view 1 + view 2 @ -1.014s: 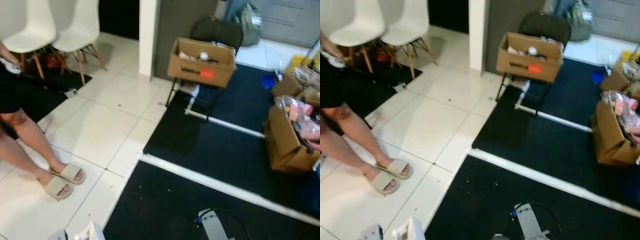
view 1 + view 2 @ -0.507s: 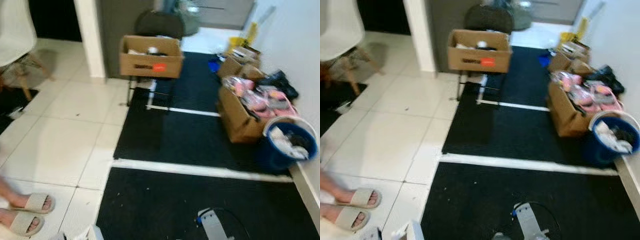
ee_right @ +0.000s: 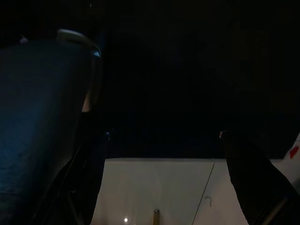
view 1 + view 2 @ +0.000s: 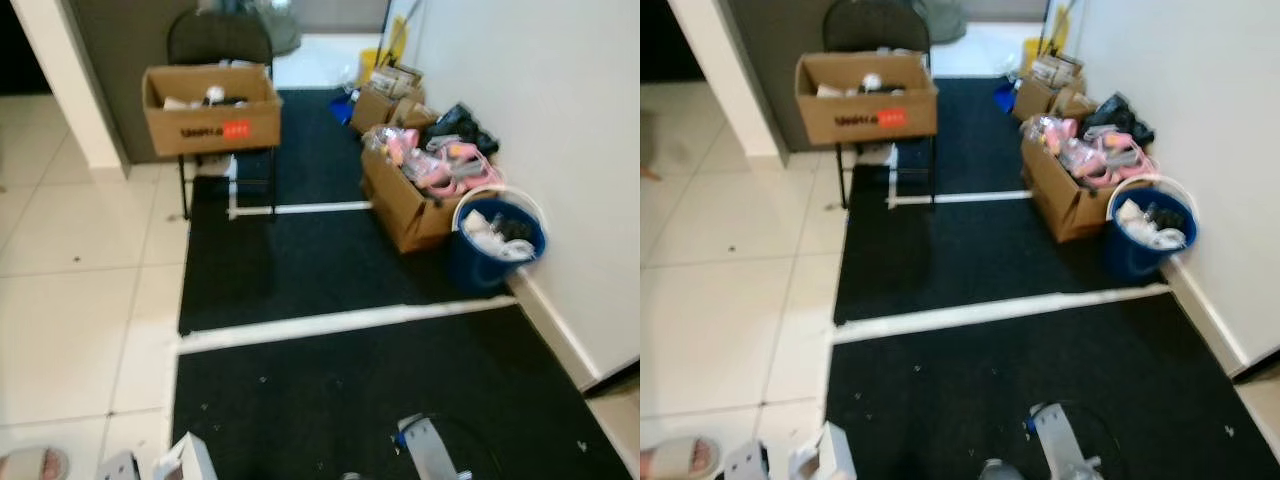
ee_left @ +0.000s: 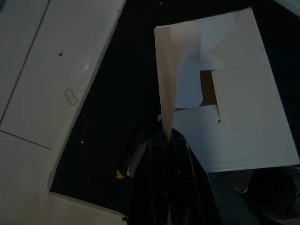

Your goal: Picking trash to rubbish bin

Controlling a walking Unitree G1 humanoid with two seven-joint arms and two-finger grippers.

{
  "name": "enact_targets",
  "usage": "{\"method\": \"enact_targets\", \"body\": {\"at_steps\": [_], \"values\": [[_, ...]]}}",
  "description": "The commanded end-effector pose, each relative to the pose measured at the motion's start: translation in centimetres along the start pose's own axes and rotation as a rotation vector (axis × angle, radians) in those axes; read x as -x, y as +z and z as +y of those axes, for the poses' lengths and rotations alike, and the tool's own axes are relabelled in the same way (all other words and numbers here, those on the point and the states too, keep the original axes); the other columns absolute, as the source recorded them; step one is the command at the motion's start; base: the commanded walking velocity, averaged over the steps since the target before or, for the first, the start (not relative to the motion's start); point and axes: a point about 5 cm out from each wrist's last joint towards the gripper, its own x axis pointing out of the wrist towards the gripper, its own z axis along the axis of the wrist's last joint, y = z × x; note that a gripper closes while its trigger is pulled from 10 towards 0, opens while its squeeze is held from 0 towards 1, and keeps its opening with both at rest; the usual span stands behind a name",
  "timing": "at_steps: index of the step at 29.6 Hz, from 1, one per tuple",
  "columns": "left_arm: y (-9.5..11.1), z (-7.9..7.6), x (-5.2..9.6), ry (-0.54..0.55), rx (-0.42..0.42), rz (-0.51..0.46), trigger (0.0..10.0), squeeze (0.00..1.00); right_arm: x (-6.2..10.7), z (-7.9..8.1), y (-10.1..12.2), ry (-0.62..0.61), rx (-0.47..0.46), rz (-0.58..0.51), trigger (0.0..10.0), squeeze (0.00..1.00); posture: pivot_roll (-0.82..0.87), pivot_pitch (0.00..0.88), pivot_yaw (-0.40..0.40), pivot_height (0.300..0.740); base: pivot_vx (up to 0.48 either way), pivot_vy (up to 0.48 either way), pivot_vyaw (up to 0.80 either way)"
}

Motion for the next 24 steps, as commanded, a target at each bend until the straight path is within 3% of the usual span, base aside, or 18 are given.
{"method": "enact_targets", "body": {"at_steps": [1,24], "values": [[-0.27,0.34,0.15,0.005,-0.004,0.007,10.0,0.0,0.0,0.61,0.17,0.022,-0.002,-0.012,10.0,0.0,0.06,0.077,0.029,0.74,0.337,0.0,0.0],[0.04,0.32,0.12,-0.009,-0.018,-0.005,10.0,0.0,0.0,0.54,0.11,0.031,0.031,-0.005,10.0,0.0,0.06,0.077,0.025,0.74,0.319,0.0,-0.03]]}}
